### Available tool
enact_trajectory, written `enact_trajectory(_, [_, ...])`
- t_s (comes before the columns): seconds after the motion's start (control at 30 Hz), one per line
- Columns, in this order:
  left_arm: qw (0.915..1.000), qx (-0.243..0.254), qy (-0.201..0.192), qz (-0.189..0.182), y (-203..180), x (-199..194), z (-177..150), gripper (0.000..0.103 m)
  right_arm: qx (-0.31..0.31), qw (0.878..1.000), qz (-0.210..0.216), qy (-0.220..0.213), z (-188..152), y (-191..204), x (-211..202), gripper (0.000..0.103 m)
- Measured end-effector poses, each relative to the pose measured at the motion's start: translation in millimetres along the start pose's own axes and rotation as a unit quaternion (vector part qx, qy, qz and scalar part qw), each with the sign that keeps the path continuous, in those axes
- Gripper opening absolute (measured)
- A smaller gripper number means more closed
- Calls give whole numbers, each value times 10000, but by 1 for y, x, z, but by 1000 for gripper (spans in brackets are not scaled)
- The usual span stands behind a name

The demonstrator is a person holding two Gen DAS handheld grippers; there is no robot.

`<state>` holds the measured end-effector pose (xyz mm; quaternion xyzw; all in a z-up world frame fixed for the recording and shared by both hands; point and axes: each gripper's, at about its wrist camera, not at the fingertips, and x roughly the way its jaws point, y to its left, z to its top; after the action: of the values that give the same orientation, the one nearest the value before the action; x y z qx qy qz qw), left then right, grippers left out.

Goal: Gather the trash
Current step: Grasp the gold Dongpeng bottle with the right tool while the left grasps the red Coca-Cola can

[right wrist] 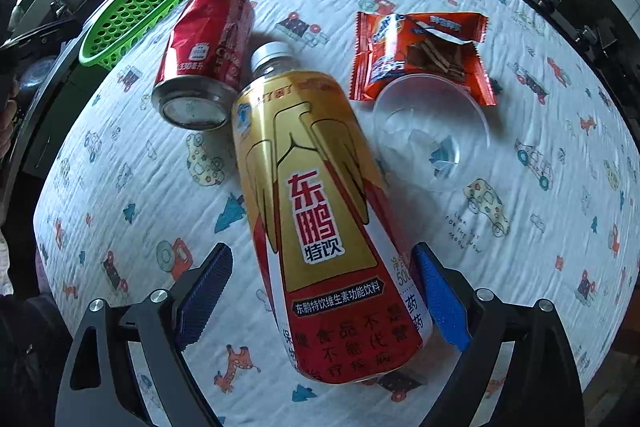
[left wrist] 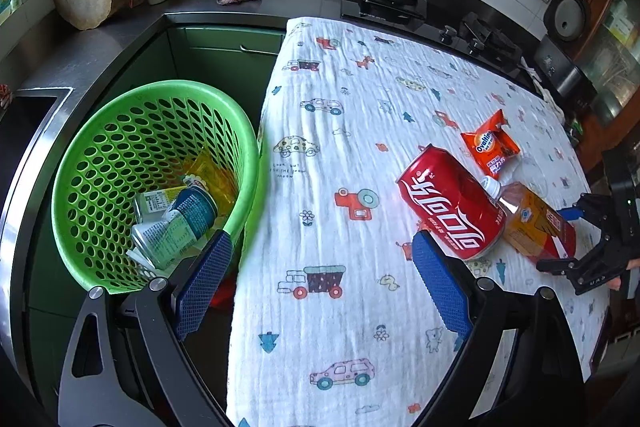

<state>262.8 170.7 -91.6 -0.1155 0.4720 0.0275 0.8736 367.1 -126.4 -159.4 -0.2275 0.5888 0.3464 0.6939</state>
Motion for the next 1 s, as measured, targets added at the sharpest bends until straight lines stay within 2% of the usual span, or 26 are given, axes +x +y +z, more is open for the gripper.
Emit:
enact_trajectory(0.13, [9999, -2, 65, -76, -7, 7, 4, 90, -179, 9998, 97, 48, 1, 11, 3, 87])
enact_trajectory(0.5, [9992, 76, 236, -327, -41, 21, 12, 90, -117, 9996, 117, -233, 33, 16, 15, 87])
enact_trajectory(0.53, [9990, 50, 265, -356, -43, 23, 12, 90, -83, 9996, 134, -250, 34, 14, 15, 86])
enact_trajectory(0.63, [9985, -12, 333, -433, -50, 28, 13, 90, -35, 9996, 44, -271, 38, 15, 17, 74])
enact_trajectory(0.67, [9983, -46, 357, -462, -53, 29, 14, 90, -41, 9996, -32, -265, 37, 15, 17, 67])
enact_trajectory(1.0, [9934, -622, 737, -617, -81, 63, 24, 90, 437, 9982, -66, -416, 0, 15, 1, 66])
